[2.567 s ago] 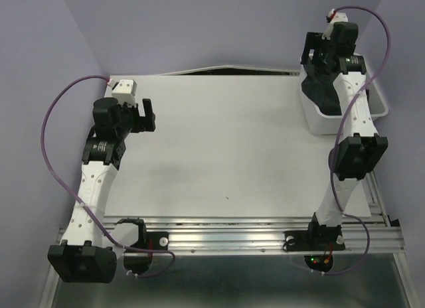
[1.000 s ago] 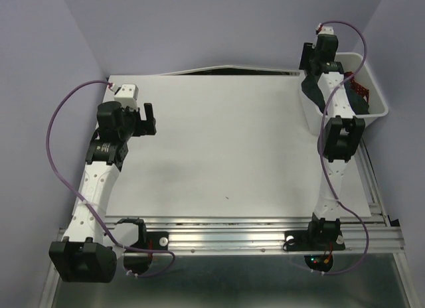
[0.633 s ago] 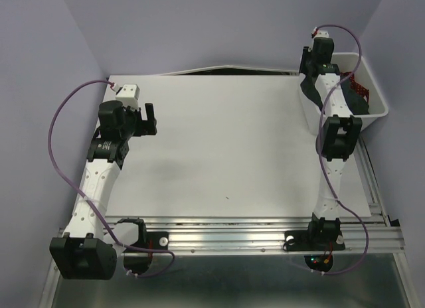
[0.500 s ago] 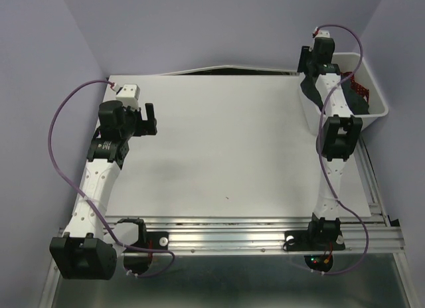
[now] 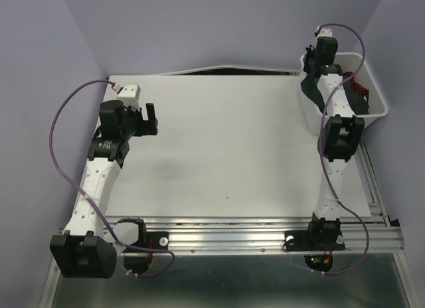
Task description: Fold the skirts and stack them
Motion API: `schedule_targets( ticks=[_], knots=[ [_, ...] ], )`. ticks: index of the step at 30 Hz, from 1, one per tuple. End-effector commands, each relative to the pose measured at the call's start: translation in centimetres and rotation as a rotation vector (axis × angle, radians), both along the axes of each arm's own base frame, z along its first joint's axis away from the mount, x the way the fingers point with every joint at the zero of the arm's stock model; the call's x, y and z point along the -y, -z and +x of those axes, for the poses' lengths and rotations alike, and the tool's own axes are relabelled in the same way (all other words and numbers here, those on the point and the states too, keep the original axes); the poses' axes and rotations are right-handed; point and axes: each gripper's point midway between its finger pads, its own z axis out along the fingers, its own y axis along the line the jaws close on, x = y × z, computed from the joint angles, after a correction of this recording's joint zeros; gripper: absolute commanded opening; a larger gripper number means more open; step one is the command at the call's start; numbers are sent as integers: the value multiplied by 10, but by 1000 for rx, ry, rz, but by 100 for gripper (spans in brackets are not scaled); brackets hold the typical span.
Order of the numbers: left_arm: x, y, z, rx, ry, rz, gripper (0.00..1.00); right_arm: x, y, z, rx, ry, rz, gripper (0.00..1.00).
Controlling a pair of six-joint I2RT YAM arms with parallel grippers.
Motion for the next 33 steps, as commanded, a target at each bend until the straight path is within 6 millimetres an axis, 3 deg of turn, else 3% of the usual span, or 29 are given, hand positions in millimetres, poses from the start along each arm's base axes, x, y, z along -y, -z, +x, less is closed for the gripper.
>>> schedule_targets(
  ticks=[1, 2, 3, 4, 9, 13, 15, 16, 18, 19, 21, 22, 25, 26, 29, 30, 33],
  knots=[
    [0, -23, 6, 71, 2, -6, 99, 22, -79, -7, 159, 54, -48, 15],
    [1, -22, 6, 70, 4, -7, 99, 23, -81, -8, 163, 55, -53, 17],
    [1, -23, 5, 71, 5, -8, 98, 24, -87, -9, 172, 58, -61, 38],
    [2, -23, 5, 71, 11, -10, 99, 30, -94, -12, 183, 70, -65, 42],
    [3, -24, 6, 75, 15, -16, 99, 27, -104, -13, 200, 46, -77, 1],
    [2, -27, 5, 79, 9, -11, 99, 35, -132, -20, 249, 63, -94, 1],
    [1, -28, 5, 85, 6, -7, 98, 34, -156, -25, 293, 60, -99, 1],
    [0, -29, 5, 90, 3, -6, 99, 39, -181, -36, 338, 73, -104, 1],
    [-1, -31, 5, 96, -6, -3, 98, 36, -210, -49, 393, 68, -102, 1],
    [-2, -31, 5, 98, -9, -3, 99, 32, -252, -68, 482, 59, -106, 1],
    [-3, -34, 6, 103, -12, 1, 98, 26, -283, -86, 564, 33, -112, 1],
    [-2, -34, 6, 103, -11, 1, 98, 17, -320, -112, 641, 0, -116, 1],
    [-1, -40, 4, 120, -11, -16, 99, 1, -362, -143, 742, -72, -118, 1],
    [0, -44, 4, 137, -13, -26, 98, -4, -384, -163, 790, -87, -117, 1],
    [1, -55, 5, 181, -31, -70, 98, -27, -420, -192, 884, -192, -86, 1],
    [0, -62, 3, 207, -37, -81, 98, -35, -438, -211, 932, -221, -76, 1],
    [0, -78, 0, 264, -50, -134, 99, -69, -466, -243, 1021, -394, 16, 1]
  ],
)
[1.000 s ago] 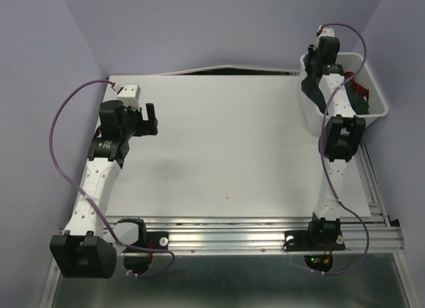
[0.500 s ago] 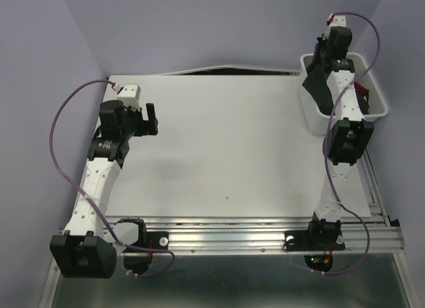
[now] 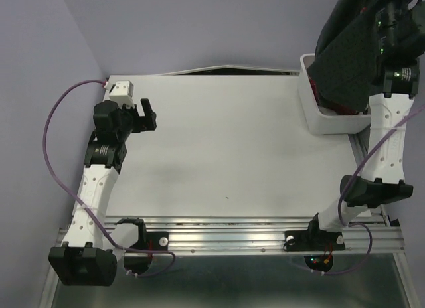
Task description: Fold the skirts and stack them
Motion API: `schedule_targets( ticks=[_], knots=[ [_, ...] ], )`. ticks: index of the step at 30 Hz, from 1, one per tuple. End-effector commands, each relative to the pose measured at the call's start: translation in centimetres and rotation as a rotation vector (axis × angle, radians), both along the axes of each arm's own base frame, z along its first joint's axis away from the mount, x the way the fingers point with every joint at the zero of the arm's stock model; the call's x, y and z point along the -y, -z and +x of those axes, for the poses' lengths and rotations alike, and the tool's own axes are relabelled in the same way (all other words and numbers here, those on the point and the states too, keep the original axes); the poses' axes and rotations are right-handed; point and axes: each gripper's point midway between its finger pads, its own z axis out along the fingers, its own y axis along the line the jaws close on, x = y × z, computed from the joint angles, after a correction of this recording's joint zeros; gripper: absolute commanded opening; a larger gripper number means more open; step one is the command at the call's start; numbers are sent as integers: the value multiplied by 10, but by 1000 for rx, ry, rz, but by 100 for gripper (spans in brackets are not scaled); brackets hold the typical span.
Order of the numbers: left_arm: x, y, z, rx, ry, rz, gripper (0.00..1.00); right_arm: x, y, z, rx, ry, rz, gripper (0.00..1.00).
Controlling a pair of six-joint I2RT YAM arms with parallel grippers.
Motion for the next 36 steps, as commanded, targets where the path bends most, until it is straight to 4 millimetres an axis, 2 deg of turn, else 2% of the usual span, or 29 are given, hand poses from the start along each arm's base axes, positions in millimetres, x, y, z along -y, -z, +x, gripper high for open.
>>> schedule_targets(
  ticks=[1, 2, 3, 6, 7, 8, 9, 12, 13, 15, 16, 17, 19, 20, 21, 23, 24, 26, 27, 30, 31, 32, 34, 35, 36],
  knots=[
    [-4, -60, 1, 201, -32, -86, 99, -60, -69, -60, 232, -338, -7, 1],
    [1, -66, -1, 215, -5, -109, 98, -69, -74, -69, 243, -393, 1, 1],
    [-8, -74, -1, 232, -24, -116, 98, -79, -82, -81, 264, -468, 37, 1],
    [-9, -81, -2, 232, -3, -146, 98, -101, -81, -95, 238, -619, 58, 1],
    [-11, -87, -2, 241, 4, -148, 98, -115, -73, -95, 194, -706, 81, 1],
    [-16, -87, -2, 242, 1, -146, 99, -120, -68, -94, 169, -746, 90, 1],
    [-14, -87, -4, 245, 31, -138, 98, -138, -55, -94, 115, -836, 109, 1],
    [-12, -86, -8, 254, 64, -110, 98, -165, -25, -85, 20, -924, 128, 1],
    [-11, -83, -9, 251, 82, -88, 98, -184, 4, -73, -57, -957, 141, 1],
    [-6, -82, -14, 255, 124, -68, 98, -203, 36, -67, -122, -978, 123, 1],
    [-5, -77, -15, 250, 134, -62, 98, -214, 78, -52, -229, -989, 154, 1],
    [-2, -76, -18, 259, 153, -48, 97, -228, 98, -49, -272, -1001, 161, 1],
    [0, -64, -19, 238, 165, -52, 96, -232, 147, -31, -370, -976, 172, 1],
    [3, -58, -20, 238, 213, -12, 96, -231, 191, -17, -459, -938, 201, 1],
    [8, -51, -22, 229, 256, 13, 96, -230, 221, -5, -499, -910, 159, 1],
    [13, -26, -23, 159, 317, 51, 94, -227, 286, 0, -653, -875, 154, 1],
    [13, -9, -18, 112, 343, 88, 92, -226, 310, -1, -705, -864, 141, 1],
    [20, 15, -17, 34, 391, 109, 86, -221, 350, -15, -775, -865, 48, 1],
    [22, 31, -12, -10, 415, 108, 84, -218, 386, -26, -850, -854, 53, 1],
    [31, 50, -2, -45, 459, 92, 80, -210, 406, -59, -853, -877, -75, 1],
    [33, 54, 0, -51, 457, 64, 79, -212, 431, -81, -874, -926, -148, 1],
    [36, 51, 6, -31, 465, 53, 79, -211, 424, -96, -840, -952, -198, 1],
    [44, 55, 12, -46, 480, -1, 77, -219, 450, -134, -880, -1034, -318, 1],
    [51, 61, 16, -61, 499, -19, 74, -226, 447, -152, -858, -1091, -364, 1],
    [55, 62, 18, -66, 504, -32, 72, -228, 456, -170, -881, -1131, -424, 1]
  ],
)
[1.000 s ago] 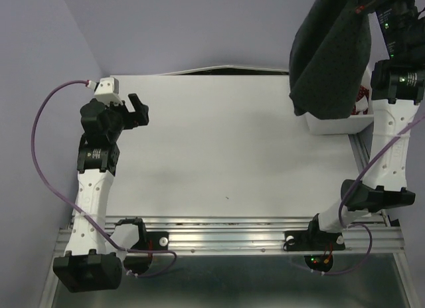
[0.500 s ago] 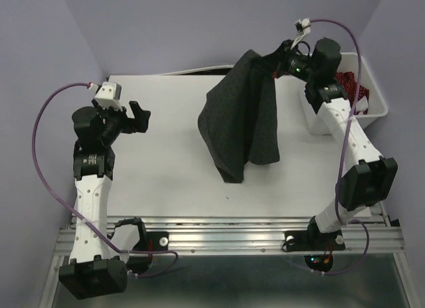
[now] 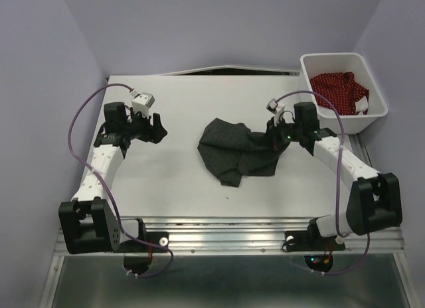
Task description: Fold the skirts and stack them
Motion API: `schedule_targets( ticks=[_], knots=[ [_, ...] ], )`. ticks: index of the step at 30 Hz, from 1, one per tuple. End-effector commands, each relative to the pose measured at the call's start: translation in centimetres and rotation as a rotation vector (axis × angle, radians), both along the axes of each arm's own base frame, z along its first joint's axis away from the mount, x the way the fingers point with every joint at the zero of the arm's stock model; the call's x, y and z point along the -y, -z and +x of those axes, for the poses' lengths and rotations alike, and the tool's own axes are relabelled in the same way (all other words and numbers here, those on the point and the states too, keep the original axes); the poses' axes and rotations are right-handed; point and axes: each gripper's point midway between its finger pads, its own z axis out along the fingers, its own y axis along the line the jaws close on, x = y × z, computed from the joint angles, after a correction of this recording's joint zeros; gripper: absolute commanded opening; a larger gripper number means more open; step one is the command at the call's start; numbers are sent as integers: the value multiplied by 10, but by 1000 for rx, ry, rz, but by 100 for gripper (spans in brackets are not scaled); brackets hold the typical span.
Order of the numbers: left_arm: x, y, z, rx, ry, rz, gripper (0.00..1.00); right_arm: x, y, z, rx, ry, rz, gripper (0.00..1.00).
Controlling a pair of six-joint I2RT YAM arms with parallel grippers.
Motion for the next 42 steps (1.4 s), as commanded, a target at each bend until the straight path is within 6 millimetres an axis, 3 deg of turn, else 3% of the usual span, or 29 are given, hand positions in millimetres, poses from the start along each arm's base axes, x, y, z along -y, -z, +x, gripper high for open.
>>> schedule_targets(
  ticks=[1, 3, 4, 5, 6, 8, 9, 10, 14, 15, 16, 19, 20, 21, 24, 25, 26, 29, 30, 35, 36, 38, 42],
  knots=[
    [25, -22, 16, 83, 80, -69, 71, -26, -16, -71, 204, -369, -87, 1],
    [42, -17, 16, 59, 113, -98, 68, -37, 8, -113, 196, -506, -136, 7],
    [49, -15, 15, 54, 133, -97, 68, -37, 17, -122, 199, -530, -179, 10],
    [54, -13, 14, 50, 149, -92, 68, -45, 24, -139, 201, -587, -198, 18],
    [65, -9, 11, 42, 177, -92, 68, -45, 26, -145, 220, -591, -217, 53],
    [75, -8, 9, 42, 209, -98, 69, -42, 33, -146, 201, -554, -240, 63],
    [82, -7, 8, 33, 228, -115, 70, -41, 33, -142, 182, -509, -242, 76],
    [86, -8, 8, 34, 240, -123, 71, -41, 30, -136, 162, -457, -239, 78],
    [116, -8, 16, 33, 306, -122, 76, -38, 9, -115, 98, -268, -243, 80],
    [122, -10, 29, 32, 303, -118, 76, -41, -3, -112, 68, -207, -206, 80],
    [127, 0, 29, 5, 311, -116, 76, -42, -8, -109, 60, -172, -190, 80],
    [159, -6, 50, 34, 341, -84, 78, -45, -19, -106, 15, -100, -138, 81],
    [169, -21, 61, 78, 363, -79, 79, -43, -18, -104, 1, -78, -134, 81],
    [178, -5, 69, 44, 370, -64, 80, -43, -13, -104, -19, -65, -135, 81],
    [206, 8, 86, -22, 425, -69, 80, -27, 0, -93, -97, 29, -109, 76],
    [216, -5, 94, -4, 444, -80, 80, -23, 7, -91, -157, 74, -96, 75],
    [222, 16, 95, -68, 455, -81, 80, -9, 10, -81, -195, 135, -72, 74],
    [236, 20, 100, -87, 464, -82, 80, 8, 25, -67, -330, 249, -25, 71],
    [239, 26, 101, -99, 456, -72, 79, 10, 26, -62, -347, 273, -19, 70],
    [256, 18, 106, -62, 422, -15, 79, -4, 29, -57, -445, 322, 89, 65],
    [262, 30, 101, -97, 416, 27, 79, -5, 31, -57, -456, 322, 101, 65],
    [270, 26, 102, -91, 424, 50, 79, -3, 41, -56, -455, 321, 79, 64],
    [280, 51, 95, -138, 412, 140, 77, 17, 84, -57, -494, 386, -70, 61]
  ],
)
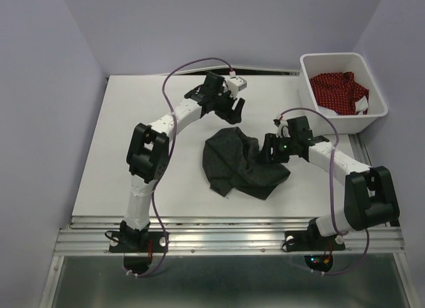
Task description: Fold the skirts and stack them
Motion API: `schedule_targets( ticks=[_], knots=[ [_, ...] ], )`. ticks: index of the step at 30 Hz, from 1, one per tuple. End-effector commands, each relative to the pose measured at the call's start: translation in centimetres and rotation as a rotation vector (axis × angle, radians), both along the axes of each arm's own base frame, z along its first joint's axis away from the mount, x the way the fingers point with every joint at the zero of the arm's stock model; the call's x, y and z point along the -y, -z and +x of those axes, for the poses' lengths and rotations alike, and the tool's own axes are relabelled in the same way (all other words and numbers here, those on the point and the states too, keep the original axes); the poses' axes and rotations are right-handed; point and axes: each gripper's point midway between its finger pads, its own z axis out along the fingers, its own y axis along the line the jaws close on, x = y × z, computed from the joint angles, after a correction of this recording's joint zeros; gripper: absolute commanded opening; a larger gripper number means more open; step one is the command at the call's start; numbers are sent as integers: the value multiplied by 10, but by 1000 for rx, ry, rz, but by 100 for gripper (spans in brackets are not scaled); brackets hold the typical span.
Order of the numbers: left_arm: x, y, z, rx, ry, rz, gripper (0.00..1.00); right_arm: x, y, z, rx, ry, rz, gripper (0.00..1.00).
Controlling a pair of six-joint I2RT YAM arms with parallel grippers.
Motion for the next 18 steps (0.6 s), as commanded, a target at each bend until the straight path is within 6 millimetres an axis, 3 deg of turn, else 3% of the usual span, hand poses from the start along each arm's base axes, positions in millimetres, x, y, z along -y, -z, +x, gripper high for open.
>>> schedule_targets(
  ticks=[1, 3, 8, 10, 11, 13, 14, 15, 16, 17, 18],
  knots=[
    [7, 5, -6, 18, -11, 108, 77, 11, 30, 4, -31, 24, -96, 60],
    [4, 22, -4, 11, -21, 173, 76, 17, 41, 4, -45, 29, -133, 59],
    [-3, 48, -5, -27, -13, 296, 67, 19, 44, 6, -46, 36, -150, 58],
    [-12, 55, -5, -27, -23, 359, 61, 19, 42, 7, -39, 32, -147, 56],
    [-19, 59, -4, -23, -43, 395, 52, 19, 42, 6, -37, 30, -146, 54],
    [-27, 59, -2, -7, -57, 433, 43, 20, 43, 6, -26, 21, -155, 42],
    [-32, 58, 0, -3, -69, 447, 32, 22, 44, 8, -17, 23, -167, 34],
    [-37, 48, 4, 17, -87, 447, 25, 23, 44, 11, -9, 25, -175, 26],
    [-38, 37, 7, 34, -96, 431, 7, 23, 42, 18, 20, 27, -181, 12],
    [-41, 28, 11, 49, -108, 415, 7, 25, 41, 24, 43, 30, -195, 5],
    [-42, 2, 18, 90, -128, 376, 0, 26, 41, 31, 62, 35, -209, 1]
  ],
)
